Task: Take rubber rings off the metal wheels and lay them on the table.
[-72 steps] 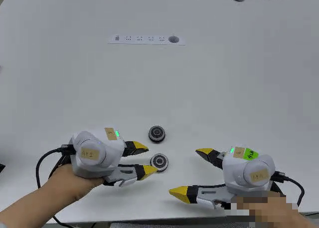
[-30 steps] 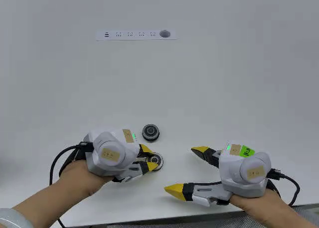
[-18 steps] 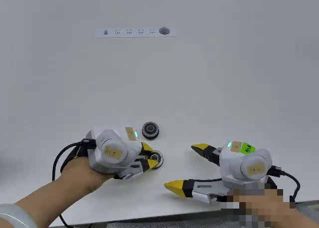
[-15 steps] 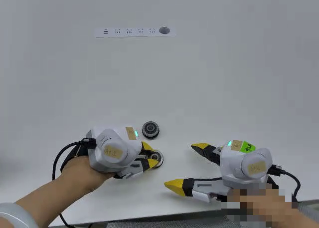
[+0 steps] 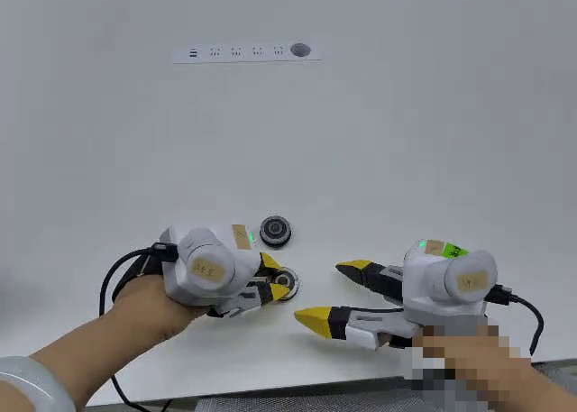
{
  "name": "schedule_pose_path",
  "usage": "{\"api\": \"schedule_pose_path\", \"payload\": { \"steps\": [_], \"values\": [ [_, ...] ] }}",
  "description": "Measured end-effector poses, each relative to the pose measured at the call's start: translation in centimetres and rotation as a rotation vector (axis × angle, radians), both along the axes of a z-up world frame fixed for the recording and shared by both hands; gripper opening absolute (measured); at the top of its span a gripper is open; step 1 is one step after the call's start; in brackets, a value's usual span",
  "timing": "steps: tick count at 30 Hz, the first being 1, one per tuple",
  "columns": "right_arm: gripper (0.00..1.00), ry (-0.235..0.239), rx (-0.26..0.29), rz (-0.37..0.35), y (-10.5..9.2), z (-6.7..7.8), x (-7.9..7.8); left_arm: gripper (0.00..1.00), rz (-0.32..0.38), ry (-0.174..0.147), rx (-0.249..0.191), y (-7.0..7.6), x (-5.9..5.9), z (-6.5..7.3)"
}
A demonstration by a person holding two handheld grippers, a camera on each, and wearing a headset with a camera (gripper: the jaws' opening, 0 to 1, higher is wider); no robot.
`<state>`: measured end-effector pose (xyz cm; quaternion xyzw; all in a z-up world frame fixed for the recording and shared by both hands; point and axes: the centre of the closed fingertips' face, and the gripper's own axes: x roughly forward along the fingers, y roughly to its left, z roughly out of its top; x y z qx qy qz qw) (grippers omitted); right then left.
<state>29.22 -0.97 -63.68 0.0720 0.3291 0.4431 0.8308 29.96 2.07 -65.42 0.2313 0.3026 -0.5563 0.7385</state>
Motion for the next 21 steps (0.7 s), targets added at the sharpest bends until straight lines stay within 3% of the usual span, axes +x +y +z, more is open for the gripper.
{"api": "schedule_pose_path", "payload": {
  "steps": [8, 17, 21],
  "values": [
    [0.49, 0.054, 0.061, -0.050, 0.2, 0.4, 0.9, 0.13, -0.018, -0.009, 0.010, 0.0, 0.0, 0.0],
    [0.37, 0.151, 0.082, -0.088, 0.7, -0.5, 1.2, 0.13, -0.028, -0.014, 0.012, 0.0, 0.0, 0.0],
    [0.31, 0.171, 0.086, -0.095, 1.0, -0.8, 1.4, 0.13, -0.031, -0.015, 0.014, 0.0, 0.0, 0.0]
  ]
}}
